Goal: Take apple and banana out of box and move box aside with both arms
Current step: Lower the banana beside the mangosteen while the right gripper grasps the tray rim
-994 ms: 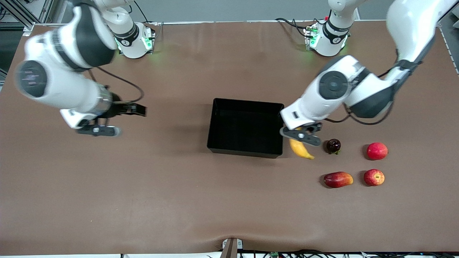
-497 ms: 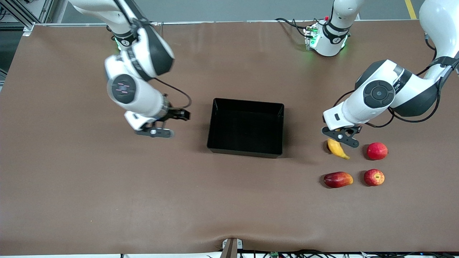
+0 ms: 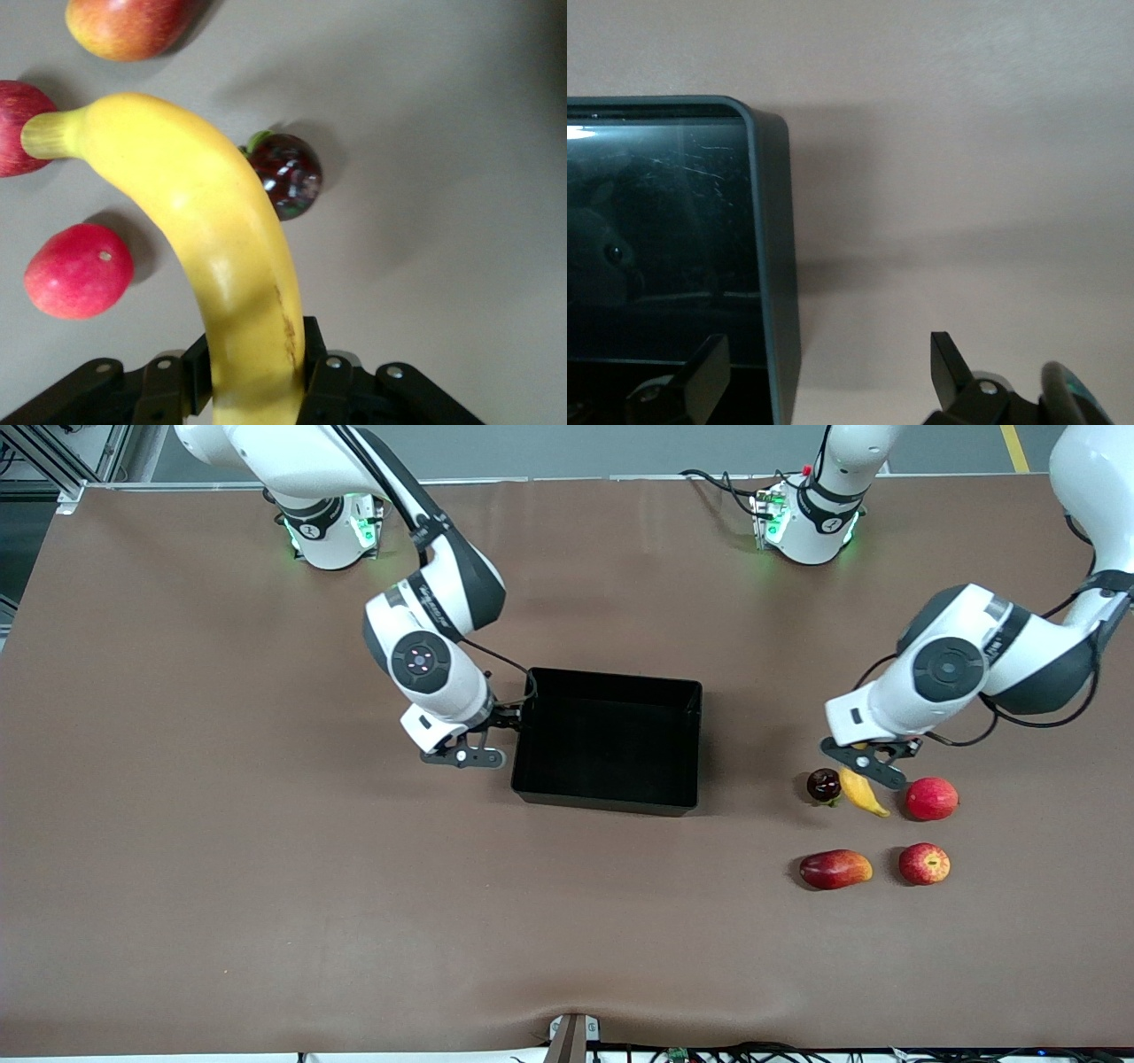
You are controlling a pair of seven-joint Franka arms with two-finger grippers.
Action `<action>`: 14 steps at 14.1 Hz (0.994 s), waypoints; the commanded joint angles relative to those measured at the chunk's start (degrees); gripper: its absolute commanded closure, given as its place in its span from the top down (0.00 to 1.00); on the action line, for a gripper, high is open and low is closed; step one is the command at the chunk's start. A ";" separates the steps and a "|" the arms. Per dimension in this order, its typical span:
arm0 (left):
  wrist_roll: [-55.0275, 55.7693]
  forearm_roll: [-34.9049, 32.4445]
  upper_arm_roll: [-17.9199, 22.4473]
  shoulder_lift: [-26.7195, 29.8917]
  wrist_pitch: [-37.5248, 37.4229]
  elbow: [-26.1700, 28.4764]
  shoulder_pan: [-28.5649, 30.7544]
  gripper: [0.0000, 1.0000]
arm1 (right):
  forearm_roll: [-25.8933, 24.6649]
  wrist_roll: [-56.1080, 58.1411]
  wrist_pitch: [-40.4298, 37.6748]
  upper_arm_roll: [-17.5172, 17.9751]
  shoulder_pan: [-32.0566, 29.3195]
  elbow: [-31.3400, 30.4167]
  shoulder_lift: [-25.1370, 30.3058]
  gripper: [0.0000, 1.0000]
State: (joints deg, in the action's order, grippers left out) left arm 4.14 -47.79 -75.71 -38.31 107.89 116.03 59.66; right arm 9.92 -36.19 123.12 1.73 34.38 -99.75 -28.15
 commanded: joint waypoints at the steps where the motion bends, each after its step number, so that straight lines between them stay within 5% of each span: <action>1: -1.59 -0.98 2.48 0.43 8.19 4.37 3.01 0.00 | 0.27 -3.27 3.52 -0.50 2.27 1.14 -2.60 1.00; 8: -1.59 -5.47 8.73 0.43 18.49 9.39 5.73 0.00 | 0.27 -3.36 4.24 -0.50 4.47 1.93 -4.72 0.00; 14: -1.59 -10.65 12.60 -1.77 24.47 10.01 5.56 0.00 | 0.27 -8.38 3.36 -0.59 3.42 2.99 -3.93 0.00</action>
State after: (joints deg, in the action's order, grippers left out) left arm 2.54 -56.00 -64.24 -39.15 129.46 125.45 64.46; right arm 9.98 -42.26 127.47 1.56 38.27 -98.35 -32.21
